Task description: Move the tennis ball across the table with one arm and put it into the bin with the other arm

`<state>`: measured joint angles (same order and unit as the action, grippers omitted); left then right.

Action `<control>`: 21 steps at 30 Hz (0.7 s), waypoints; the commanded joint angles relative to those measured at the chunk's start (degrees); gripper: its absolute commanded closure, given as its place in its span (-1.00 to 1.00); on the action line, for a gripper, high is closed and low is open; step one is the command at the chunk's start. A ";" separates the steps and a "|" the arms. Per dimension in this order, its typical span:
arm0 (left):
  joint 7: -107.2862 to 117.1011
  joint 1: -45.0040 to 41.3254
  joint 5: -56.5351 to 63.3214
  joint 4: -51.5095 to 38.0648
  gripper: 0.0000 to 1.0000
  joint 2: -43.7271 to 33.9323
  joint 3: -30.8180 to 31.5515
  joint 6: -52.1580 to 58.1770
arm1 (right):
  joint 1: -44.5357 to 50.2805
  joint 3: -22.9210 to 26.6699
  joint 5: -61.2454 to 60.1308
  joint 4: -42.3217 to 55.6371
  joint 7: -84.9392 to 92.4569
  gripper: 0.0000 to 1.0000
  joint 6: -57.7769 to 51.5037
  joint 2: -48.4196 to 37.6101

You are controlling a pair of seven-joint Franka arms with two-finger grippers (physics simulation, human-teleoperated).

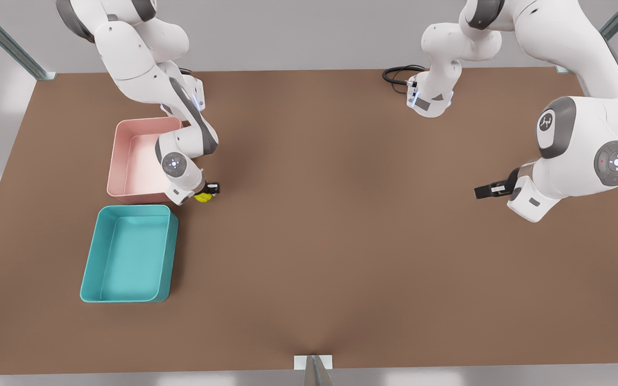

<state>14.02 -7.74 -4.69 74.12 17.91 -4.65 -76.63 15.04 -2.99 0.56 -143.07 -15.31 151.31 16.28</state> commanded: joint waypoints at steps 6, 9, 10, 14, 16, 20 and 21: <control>0.48 0.00 0.03 0.06 -1.00 -0.07 0.08 0.43 | -0.27 -0.09 -0.03 1.13 0.29 -0.22 0.13 -0.72; 0.39 0.09 0.03 0.06 -1.00 0.02 0.08 1.31 | 0.08 -0.09 -0.03 3.67 0.02 -0.22 -1.54 -2.21; 0.30 0.09 0.03 0.06 -1.00 0.02 0.08 1.31 | 0.25 -0.09 -0.03 5.69 0.02 -0.22 -2.25 -2.57; 0.48 0.09 0.03 0.06 -1.00 -0.07 0.08 1.40 | -5.28 0.62 -0.12 25.11 12.40 -0.22 -16.84 0.77; 0.48 0.00 0.03 -0.03 -1.00 -0.07 0.08 1.40 | -12.13 0.70 0.06 32.67 24.62 -0.22 -20.70 4.20; 0.39 0.00 -0.06 -0.03 -1.00 0.02 0.08 1.40 | -17.32 5.27 2.87 36.20 34.38 -0.22 -24.31 7.45; 0.39 0.00 -0.06 -0.03 -1.00 0.02 0.08 1.31 | -18.64 5.27 2.87 36.55 35.35 -0.22 -24.13 8.86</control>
<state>14.32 -7.74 -4.72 74.12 17.99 -4.57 -75.39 -2.75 2.01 2.05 -106.89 -2.68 132.99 24.50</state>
